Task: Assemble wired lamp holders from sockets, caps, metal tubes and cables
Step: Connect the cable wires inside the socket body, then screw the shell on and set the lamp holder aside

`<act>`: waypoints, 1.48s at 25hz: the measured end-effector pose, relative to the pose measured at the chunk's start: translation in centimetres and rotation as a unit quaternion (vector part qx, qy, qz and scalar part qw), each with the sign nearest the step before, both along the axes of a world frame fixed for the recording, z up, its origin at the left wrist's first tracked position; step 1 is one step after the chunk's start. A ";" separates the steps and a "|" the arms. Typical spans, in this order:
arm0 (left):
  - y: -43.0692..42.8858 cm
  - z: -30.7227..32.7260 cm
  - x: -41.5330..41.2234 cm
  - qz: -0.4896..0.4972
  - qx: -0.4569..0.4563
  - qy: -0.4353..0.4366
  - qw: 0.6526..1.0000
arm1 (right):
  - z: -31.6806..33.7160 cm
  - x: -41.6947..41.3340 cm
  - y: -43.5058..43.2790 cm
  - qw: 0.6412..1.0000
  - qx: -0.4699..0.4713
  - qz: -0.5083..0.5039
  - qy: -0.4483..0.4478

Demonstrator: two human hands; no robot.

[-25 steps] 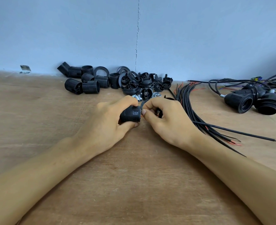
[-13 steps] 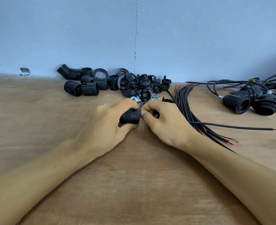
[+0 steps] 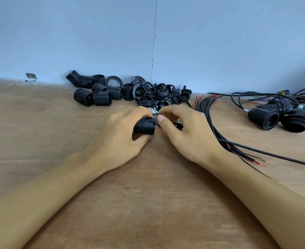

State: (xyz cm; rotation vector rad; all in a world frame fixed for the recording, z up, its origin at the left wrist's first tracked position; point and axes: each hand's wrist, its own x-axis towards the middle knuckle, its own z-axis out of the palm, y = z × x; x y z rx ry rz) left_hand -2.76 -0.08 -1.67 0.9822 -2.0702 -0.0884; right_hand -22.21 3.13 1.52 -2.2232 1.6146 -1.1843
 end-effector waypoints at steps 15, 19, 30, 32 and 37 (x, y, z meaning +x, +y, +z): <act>0.2 0.3 0.4 0.019 0.029 0.000 0.999 | 1.6 -3.5 -0.1 0.971 0.124 0.004 0.206; 0.1 0.2 0.4 0.015 0.019 0.009 1.000 | 1.0 -2.9 0.1 0.981 0.069 0.026 0.177; 0.9 0.9 0.3 -0.011 0.052 0.035 0.998 | 0.3 -2.1 0.3 0.991 0.026 0.035 0.127; 1.1 1.1 0.2 -0.014 0.047 0.031 0.998 | 0.5 -2.0 0.4 0.990 0.015 0.042 0.136; 1.0 1.2 0.2 -0.024 0.060 0.030 0.997 | 0.7 -2.0 0.4 0.988 0.006 0.046 0.148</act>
